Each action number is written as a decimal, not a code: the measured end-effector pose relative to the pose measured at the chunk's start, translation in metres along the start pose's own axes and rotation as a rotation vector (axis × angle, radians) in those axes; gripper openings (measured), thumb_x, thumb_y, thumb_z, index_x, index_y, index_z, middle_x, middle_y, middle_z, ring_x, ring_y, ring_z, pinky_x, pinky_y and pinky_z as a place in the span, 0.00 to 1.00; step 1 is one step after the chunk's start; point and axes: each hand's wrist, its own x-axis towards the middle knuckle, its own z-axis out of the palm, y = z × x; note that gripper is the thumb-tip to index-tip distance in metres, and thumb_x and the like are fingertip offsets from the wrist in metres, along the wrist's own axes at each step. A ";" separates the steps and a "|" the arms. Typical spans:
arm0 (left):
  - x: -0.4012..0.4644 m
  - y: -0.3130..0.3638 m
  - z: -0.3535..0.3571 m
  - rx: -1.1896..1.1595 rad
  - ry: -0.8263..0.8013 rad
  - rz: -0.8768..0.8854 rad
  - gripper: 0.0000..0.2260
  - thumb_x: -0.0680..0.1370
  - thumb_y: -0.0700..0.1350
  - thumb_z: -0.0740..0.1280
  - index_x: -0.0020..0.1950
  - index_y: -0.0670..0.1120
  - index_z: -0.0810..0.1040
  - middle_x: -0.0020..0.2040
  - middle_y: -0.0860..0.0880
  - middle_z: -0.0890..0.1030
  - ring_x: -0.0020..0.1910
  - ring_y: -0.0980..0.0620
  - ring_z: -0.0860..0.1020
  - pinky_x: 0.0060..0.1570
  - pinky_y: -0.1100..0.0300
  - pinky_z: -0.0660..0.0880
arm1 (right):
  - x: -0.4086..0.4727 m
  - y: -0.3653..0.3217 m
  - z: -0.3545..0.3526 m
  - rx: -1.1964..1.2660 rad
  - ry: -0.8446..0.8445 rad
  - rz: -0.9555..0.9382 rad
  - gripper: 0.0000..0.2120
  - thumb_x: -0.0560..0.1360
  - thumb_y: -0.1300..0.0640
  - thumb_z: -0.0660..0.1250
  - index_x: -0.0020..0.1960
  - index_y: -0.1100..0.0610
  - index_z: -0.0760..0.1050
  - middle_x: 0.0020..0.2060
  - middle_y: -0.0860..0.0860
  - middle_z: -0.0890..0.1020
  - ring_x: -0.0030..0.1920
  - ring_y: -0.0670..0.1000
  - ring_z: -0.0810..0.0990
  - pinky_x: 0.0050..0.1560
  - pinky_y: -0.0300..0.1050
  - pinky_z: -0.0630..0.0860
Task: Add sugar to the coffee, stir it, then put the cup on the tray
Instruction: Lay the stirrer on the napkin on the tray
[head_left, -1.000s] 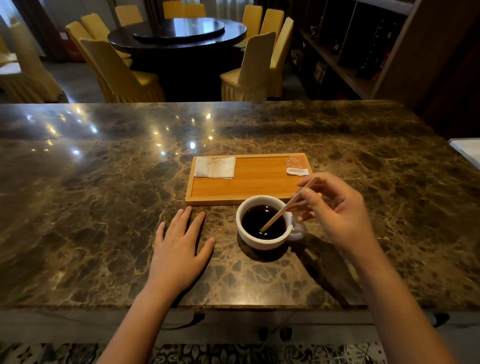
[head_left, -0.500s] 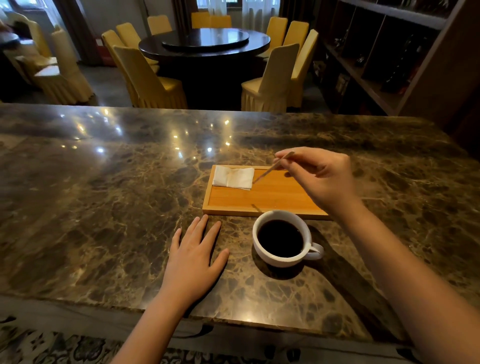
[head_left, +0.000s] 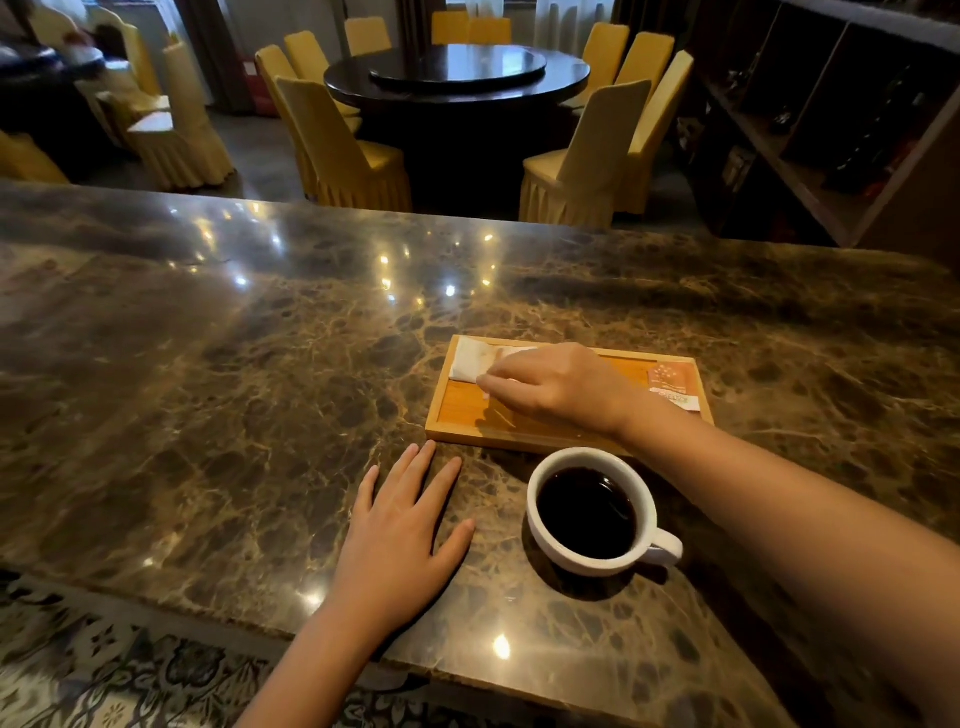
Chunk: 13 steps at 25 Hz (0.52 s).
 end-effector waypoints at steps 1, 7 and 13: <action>0.000 0.000 0.000 0.001 0.001 -0.002 0.28 0.76 0.64 0.50 0.74 0.59 0.50 0.78 0.54 0.48 0.72 0.62 0.38 0.72 0.54 0.36 | 0.000 0.000 0.003 -0.006 -0.020 -0.022 0.09 0.70 0.67 0.69 0.51 0.66 0.79 0.39 0.61 0.85 0.33 0.57 0.82 0.22 0.47 0.78; 0.000 0.003 -0.001 -0.014 0.004 -0.019 0.29 0.74 0.65 0.47 0.74 0.59 0.52 0.77 0.54 0.49 0.72 0.61 0.39 0.72 0.54 0.36 | -0.004 -0.004 0.015 -0.002 -0.110 -0.058 0.07 0.74 0.63 0.65 0.48 0.64 0.80 0.40 0.58 0.85 0.34 0.55 0.82 0.23 0.44 0.76; 0.000 0.002 -0.001 -0.020 -0.003 -0.016 0.29 0.74 0.65 0.47 0.74 0.60 0.51 0.77 0.55 0.48 0.72 0.62 0.38 0.72 0.54 0.35 | -0.010 -0.009 0.020 0.073 -0.270 -0.032 0.11 0.78 0.58 0.60 0.49 0.63 0.77 0.42 0.59 0.83 0.41 0.57 0.82 0.27 0.48 0.78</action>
